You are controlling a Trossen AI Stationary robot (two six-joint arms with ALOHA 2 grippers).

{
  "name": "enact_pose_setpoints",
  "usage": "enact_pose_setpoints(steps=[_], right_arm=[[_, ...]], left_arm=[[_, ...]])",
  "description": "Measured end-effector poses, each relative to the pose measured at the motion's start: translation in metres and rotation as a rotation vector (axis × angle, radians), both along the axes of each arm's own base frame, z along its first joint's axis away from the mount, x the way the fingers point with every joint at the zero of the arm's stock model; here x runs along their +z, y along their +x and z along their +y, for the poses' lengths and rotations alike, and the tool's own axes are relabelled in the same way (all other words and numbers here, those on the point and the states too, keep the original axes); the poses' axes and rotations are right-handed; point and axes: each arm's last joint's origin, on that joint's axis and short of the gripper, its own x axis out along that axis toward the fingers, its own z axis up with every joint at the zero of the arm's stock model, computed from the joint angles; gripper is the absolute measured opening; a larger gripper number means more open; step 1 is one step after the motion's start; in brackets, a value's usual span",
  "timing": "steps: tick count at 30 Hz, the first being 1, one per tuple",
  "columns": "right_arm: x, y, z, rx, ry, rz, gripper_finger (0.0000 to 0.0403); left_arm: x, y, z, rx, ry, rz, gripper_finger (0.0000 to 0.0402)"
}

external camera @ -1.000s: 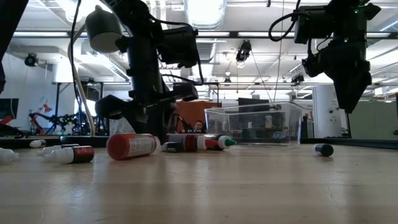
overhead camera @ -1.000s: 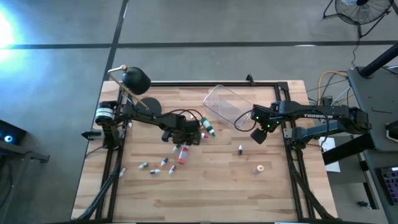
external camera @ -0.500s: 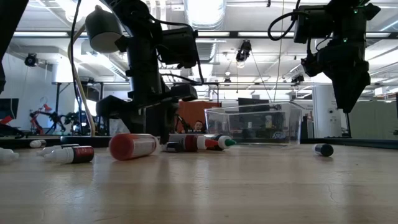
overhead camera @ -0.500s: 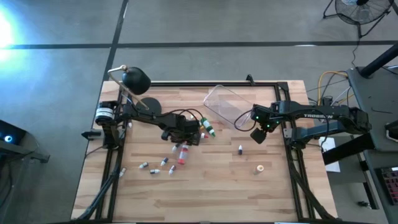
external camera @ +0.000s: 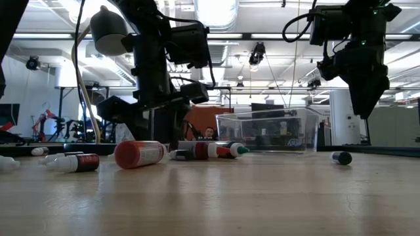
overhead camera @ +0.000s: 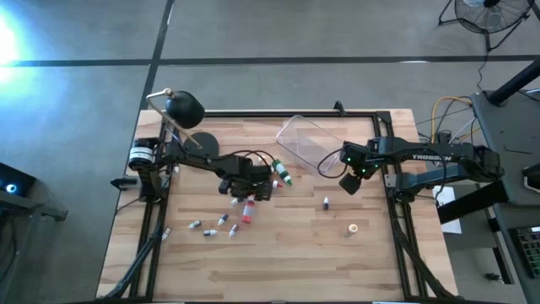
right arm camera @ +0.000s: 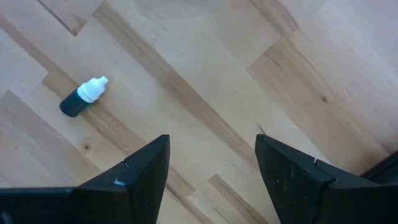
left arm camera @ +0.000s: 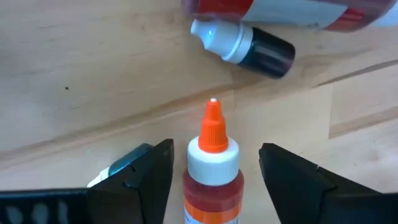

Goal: Pick & Place food coloring
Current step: Adjust the large orange food coloring bottle

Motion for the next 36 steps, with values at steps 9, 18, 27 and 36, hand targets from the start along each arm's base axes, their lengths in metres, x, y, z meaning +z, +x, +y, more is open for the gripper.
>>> enact_pose_setpoints(steps=[9, 18, 27, 36], right_arm=[[0.000, 0.000, 0.000, 0.003, -0.002, 0.000, 0.0231], [0.000, 0.000, 0.000, 0.004, -0.002, 0.000, 0.0231], [0.000, 0.000, 0.000, 0.004, -0.002, 0.000, 0.0231], [0.000, 0.000, 0.000, 0.004, -0.002, 0.000, 0.0231]], left_arm=[[-0.001, -0.001, 0.000, 0.002, 0.006, 0.007, 0.0149], [-0.005, -0.003, -0.002, -0.008, -0.023, 0.021, 0.0108], [-0.004, -0.002, -0.001, -0.014, -0.010, 0.011, 0.0092], [0.041, 0.003, 0.000, 0.047, 0.343, -0.111, 0.0087]])
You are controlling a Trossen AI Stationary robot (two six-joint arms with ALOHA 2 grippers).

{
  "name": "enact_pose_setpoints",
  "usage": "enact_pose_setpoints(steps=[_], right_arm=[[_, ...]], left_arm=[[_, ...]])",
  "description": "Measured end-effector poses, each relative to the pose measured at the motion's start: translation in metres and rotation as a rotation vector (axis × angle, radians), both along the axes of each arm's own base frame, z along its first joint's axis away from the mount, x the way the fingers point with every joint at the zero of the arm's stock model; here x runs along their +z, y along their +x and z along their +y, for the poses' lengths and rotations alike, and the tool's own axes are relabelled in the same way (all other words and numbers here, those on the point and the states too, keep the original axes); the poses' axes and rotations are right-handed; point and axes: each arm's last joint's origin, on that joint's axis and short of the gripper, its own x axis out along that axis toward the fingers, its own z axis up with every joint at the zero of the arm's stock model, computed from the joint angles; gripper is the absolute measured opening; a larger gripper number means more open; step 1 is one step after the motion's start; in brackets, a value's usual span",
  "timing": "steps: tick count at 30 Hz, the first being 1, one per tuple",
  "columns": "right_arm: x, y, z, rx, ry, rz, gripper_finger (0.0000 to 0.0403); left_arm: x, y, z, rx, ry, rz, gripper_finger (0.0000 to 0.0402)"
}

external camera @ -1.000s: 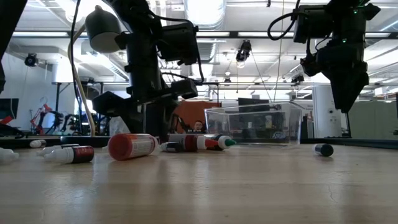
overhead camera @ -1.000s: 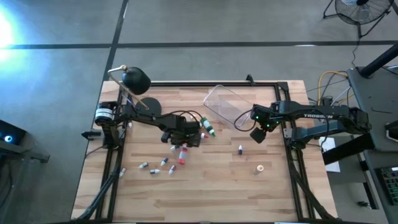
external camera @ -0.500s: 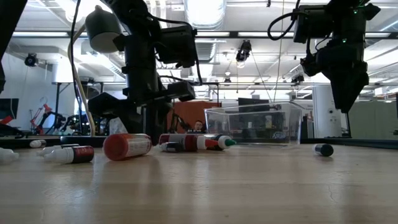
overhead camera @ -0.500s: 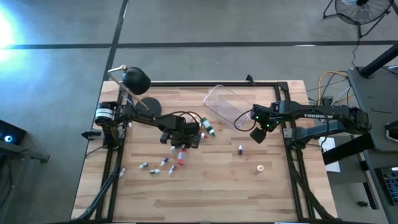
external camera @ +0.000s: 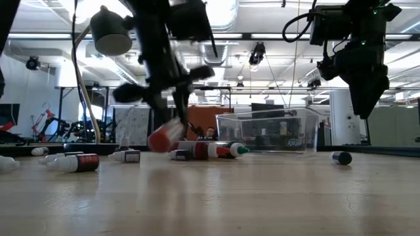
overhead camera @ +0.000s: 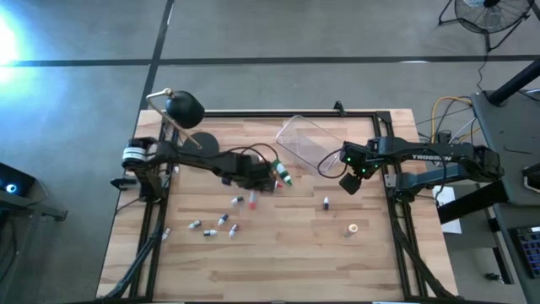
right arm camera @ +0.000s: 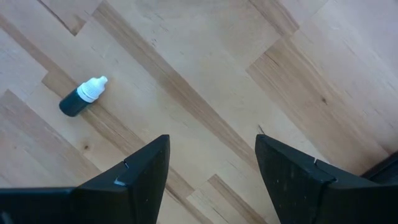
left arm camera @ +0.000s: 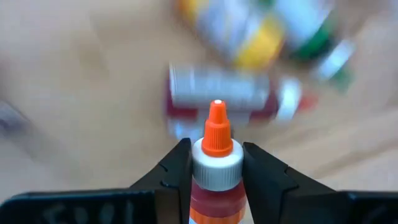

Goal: Pick & Place food coloring
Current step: Adjust the large orange food coloring bottle

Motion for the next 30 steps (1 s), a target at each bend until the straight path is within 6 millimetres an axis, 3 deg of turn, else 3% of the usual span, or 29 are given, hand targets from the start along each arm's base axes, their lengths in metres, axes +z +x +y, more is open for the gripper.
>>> enact_pose_setpoints(steps=[6, 11, 22, 30], right_arm=[[0.000, 0.000, 0.000, 0.005, -0.001, 0.002, 0.0231], [0.000, 0.000, -0.002, -0.004, -0.055, 0.013, 0.0231], [0.000, -0.002, -0.004, 0.003, -0.077, 0.028, 0.0231], [0.000, -0.002, -0.004, 0.024, -0.080, 0.029, 0.0231]], left_arm=[[0.039, -0.030, -0.028, 0.184, 0.582, -0.053, 0.0087], [0.032, -0.042, -0.038, 0.252, 0.855, -0.088, 0.0098], [-0.035, -0.040, -0.007, 0.380, 0.861, -0.058, 0.0104], [-0.058, -0.046, -0.001, 0.418, 0.847, -0.096, 0.0105]])
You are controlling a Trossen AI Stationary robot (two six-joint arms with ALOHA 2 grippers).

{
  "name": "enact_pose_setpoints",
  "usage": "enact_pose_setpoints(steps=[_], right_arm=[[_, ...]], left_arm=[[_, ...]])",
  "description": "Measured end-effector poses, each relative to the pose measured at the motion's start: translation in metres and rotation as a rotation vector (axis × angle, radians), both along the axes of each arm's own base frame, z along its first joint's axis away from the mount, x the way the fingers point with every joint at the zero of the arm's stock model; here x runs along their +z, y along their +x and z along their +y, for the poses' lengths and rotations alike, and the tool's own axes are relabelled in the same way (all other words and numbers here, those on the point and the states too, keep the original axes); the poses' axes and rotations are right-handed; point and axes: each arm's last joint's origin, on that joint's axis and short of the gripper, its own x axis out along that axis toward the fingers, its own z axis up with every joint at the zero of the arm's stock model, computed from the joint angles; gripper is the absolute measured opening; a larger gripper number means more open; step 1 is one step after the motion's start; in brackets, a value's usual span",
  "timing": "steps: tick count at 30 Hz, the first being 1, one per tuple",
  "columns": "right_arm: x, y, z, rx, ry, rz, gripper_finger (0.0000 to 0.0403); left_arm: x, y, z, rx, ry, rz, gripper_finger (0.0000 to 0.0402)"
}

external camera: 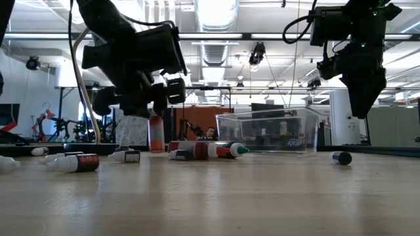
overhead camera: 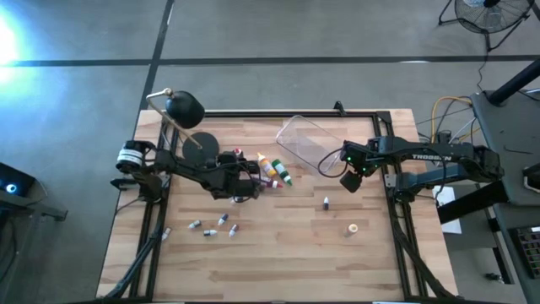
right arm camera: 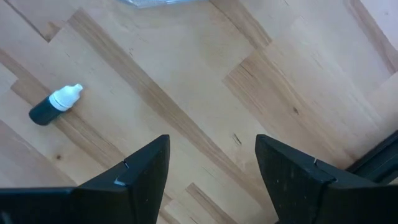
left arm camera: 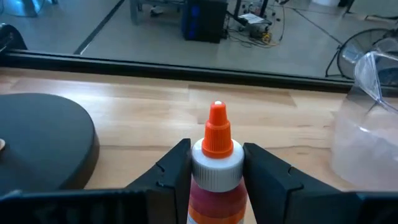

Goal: Pick & Place food coloring
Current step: Adjust the large orange food coloring bottle

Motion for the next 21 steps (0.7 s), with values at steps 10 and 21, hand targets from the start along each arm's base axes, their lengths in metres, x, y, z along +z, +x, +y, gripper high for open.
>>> enact_pose_setpoints(steps=[10, 21], right_arm=[[0.0000, 0.0000, -0.0001, 0.057, -0.008, 0.005, 0.0231], [0.0000, 0.0000, -0.0001, 0.061, -0.008, 0.006, 0.0231]], left_arm=[[-0.0064, -0.0028, 0.0002, -0.015, 0.011, 0.013, 0.0106], [-0.0041, 0.0048, -0.0015, -0.115, -0.021, 0.109, 0.0128]])
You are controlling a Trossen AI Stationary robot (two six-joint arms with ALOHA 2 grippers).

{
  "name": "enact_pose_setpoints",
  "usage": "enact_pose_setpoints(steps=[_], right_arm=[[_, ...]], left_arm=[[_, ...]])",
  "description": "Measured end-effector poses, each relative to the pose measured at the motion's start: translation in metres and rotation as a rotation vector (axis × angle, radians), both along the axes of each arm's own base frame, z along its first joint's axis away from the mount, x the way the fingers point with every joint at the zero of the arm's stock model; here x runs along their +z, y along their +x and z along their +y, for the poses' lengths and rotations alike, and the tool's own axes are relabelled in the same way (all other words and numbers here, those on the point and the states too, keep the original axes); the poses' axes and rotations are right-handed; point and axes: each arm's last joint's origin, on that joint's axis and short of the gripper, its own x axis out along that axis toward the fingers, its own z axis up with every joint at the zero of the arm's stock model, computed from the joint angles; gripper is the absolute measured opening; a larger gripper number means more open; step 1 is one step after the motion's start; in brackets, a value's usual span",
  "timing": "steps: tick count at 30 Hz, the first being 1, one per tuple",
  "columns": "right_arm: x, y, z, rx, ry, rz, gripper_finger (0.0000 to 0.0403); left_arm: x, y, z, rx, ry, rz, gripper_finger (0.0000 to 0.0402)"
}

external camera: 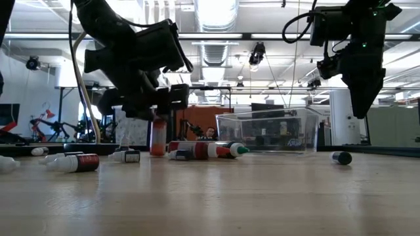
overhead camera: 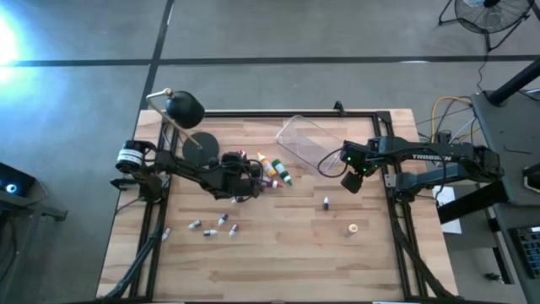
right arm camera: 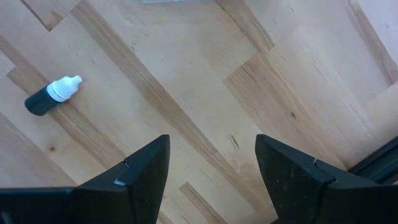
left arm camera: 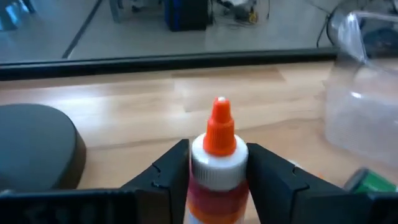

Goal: Pick & Place food coloring
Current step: Adjust the large orange food coloring bottle, then adjust the large red food coloring bottle

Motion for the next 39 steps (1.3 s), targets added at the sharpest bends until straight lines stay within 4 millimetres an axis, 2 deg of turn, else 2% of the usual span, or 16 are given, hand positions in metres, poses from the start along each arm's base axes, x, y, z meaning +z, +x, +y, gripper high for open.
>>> enact_pose_setpoints(steps=[6, 14, 19, 24, 28, 32, 35, 39], right_arm=[[0.000, 0.000, 0.000, 0.000, 0.000, 0.000, 0.0231], [0.000, 0.001, 0.000, 0.039, 0.007, -0.010, 0.0231], [0.003, 0.014, 0.000, 0.202, 0.038, -0.159, 0.0231], [0.010, 0.031, 0.001, 0.405, -0.009, -0.341, 0.0231], [0.017, 0.041, 0.008, 0.597, -0.093, -0.419, 0.0230], [0.033, 0.055, 0.018, 0.757, -0.223, -0.548, 0.0230], [0.042, 0.071, 0.018, 0.680, -0.289, -0.624, 0.0230], [0.037, 0.101, 0.014, 0.438, -0.134, -0.606, 0.0230]], left_arm=[[0.004, 0.001, -0.006, -0.028, -0.010, -0.002, 0.0160], [0.037, 0.006, -0.019, -0.133, -0.033, 0.097, 0.0177], [0.076, 0.006, -0.034, -0.209, -0.065, 0.070, 0.0178], [0.109, 0.002, -0.054, -0.424, -0.128, 0.070, 0.0177], [0.123, -0.007, -0.068, -0.582, -0.210, 0.065, 0.0177], [0.136, -0.024, -0.076, -0.624, -0.233, 0.015, 0.0177], [0.140, -0.040, -0.074, -0.599, -0.255, -0.014, 0.0177], [0.134, -0.064, -0.065, -0.557, -0.280, -0.030, 0.0177]])
